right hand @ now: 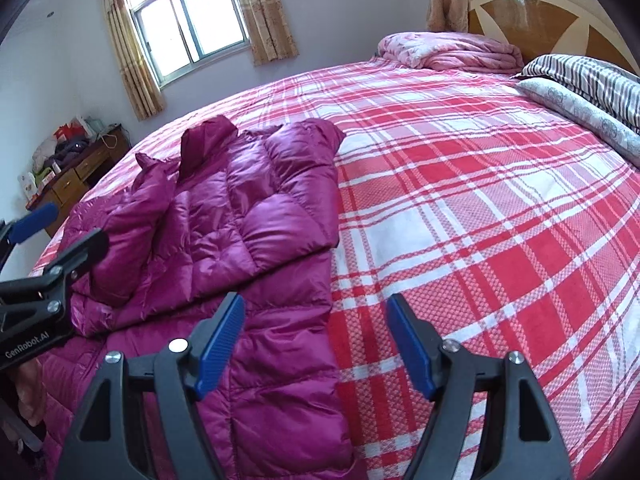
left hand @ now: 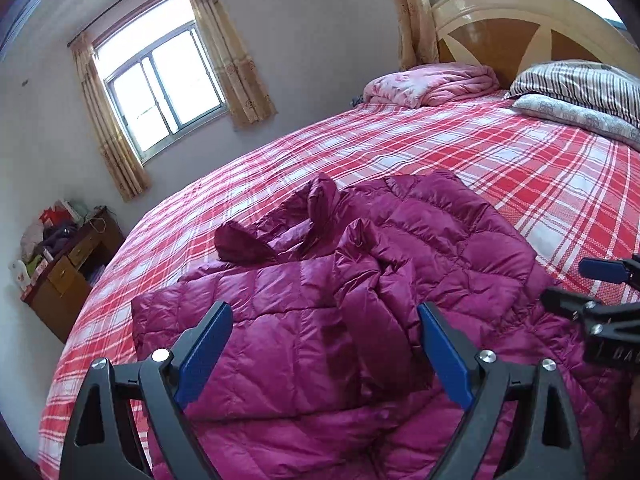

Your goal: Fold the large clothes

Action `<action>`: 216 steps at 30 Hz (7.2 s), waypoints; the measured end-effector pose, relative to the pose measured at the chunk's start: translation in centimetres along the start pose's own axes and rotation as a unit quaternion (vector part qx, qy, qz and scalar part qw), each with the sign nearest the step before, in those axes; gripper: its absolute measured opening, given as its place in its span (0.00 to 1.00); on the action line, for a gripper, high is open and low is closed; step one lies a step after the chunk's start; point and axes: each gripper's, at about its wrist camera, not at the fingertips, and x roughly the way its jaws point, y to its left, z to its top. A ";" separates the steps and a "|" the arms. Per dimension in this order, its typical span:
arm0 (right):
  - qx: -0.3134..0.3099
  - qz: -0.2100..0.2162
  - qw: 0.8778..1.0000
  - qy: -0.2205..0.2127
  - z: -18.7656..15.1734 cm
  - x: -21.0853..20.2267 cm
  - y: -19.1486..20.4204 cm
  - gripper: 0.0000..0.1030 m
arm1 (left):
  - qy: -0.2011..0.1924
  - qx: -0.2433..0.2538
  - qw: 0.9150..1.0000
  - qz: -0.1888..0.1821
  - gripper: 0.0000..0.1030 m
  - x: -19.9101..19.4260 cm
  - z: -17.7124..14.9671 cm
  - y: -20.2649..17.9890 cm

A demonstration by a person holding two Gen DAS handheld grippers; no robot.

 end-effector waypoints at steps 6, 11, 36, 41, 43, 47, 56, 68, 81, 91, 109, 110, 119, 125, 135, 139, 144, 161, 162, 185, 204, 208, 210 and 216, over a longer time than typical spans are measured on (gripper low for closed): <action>0.005 0.080 0.997 -0.011 2.3 -1.9 3.4 0.82 | 0.027 -0.046 0.997 0.049 0.90 1.4 -2.4 6.3; -0.027 0.089 0.995 -0.028 3.3 -1.8 7.6 0.82 | 0.047 -0.100 0.994 -0.009 0.90 1.5 -2.8 8.1; -0.040 0.034 0.995 0.084 2.1 5.6 10.5 0.35 | 0.114 -0.174 0.968 0.138 0.90 8.1 -7.2 16.2; -0.061 0.035 0.993 0.095 0.9 4.1 10.2 0.22 | 0.106 -0.208 0.963 0.131 0.90 7.2 -7.8 18.3; -0.070 0.031 0.993 0.095 0.8 3.5 10.5 0.22 | 0.102 -0.225 0.959 0.141 0.90 6.7 -8.0 19.7; -0.064 0.015 0.993 0.098 1.1 3.9 10.7 0.25 | 0.104 -0.262 0.947 0.154 0.90 6.0 -8.1 22.2; -0.039 -0.038 0.999 -0.005 3.9 0.3 12.0 0.58 | 0.085 -0.271 0.957 0.065 0.90 7.8 -3.1 21.4; -0.068 0.011 0.996 0.051 4.3 8.2 13.5 0.29 | 0.172 -0.230 0.957 0.033 0.90 16.3 -3.7 17.6; -0.109 -0.020 0.992 0.065 2.5 9.3 14.0 0.29 | 0.202 -0.246 0.948 0.017 0.99 17.8 -4.7 17.7; -0.134 -0.048 0.988 0.060 2.0 9.5 14.8 0.29 | 0.197 -0.233 0.952 0.035 0.99 17.9 -4.6 17.3; -0.121 -0.035 0.991 0.055 2.0 9.3 14.4 0.29 | 0.138 -0.152 0.978 0.036 0.99 10.3 -4.9 12.1; -0.120 -0.034 0.991 0.055 2.0 9.3 14.3 0.29 | 0.145 -0.150 0.977 0.037 0.99 10.8 -5.2 11.8; -0.115 -0.029 0.991 0.054 2.0 9.3 14.1 0.29 | 0.168 -0.123 0.977 0.056 0.99 11.7 -5.5 10.6; -0.120 -0.033 0.991 0.055 2.0 9.5 14.3 0.29 | 0.166 -0.115 0.977 0.064 0.99 11.8 -5.4 10.3; -0.119 -0.029 0.991 0.056 2.1 9.4 14.1 0.29 | 0.165 -0.134 0.976 0.045 0.99 11.4 -5.5 11.1; -0.141 -0.024 0.988 0.062 2.2 9.1 14.5 0.35 | 0.172 -0.117 0.977 0.043 0.99 11.1 -5.2 11.2; -0.165 0.012 0.983 0.075 2.4 8.3 15.0 0.63 | 0.181 -0.102 0.978 0.032 0.99 10.6 -4.0 11.8; -0.122 0.002 0.992 0.045 13.0 10.2 12.4 0.78 | 0.144 -0.075 0.984 0.073 0.99 15.1 2.7 15.5; -0.123 -0.001 0.992 0.043 13.7 10.7 12.3 0.78 | 0.142 -0.076 0.984 0.075 0.99 15.5 3.1 15.8; -0.155 -0.014 0.984 0.090 21.6 20.9 14.0 0.80 | 0.158 -0.120 0.979 0.048 0.99 26.8 11.2 16.7; -0.198 -0.041 0.971 0.131 18.1 20.6 11.4 0.10 | 0.161 -0.079 0.984 0.000 0.13 24.3 6.6 15.5; -0.184 -0.040 0.973 0.134 17.3 20.8 10.4 0.10 | 0.159 -0.074 0.984 0.002 0.12 23.8 5.7 15.3; -0.179 -0.037 0.974 0.135 16.9 20.9 10.1 0.10 | 0.161 -0.073 0.984 0.001 0.12 23.7 5.2 15.1; -0.165 -0.034 0.978 0.127 15.6 21.0 9.2 0.10 | 0.158 -0.075 0.985 0.006 0.13 23.3 4.4 14.9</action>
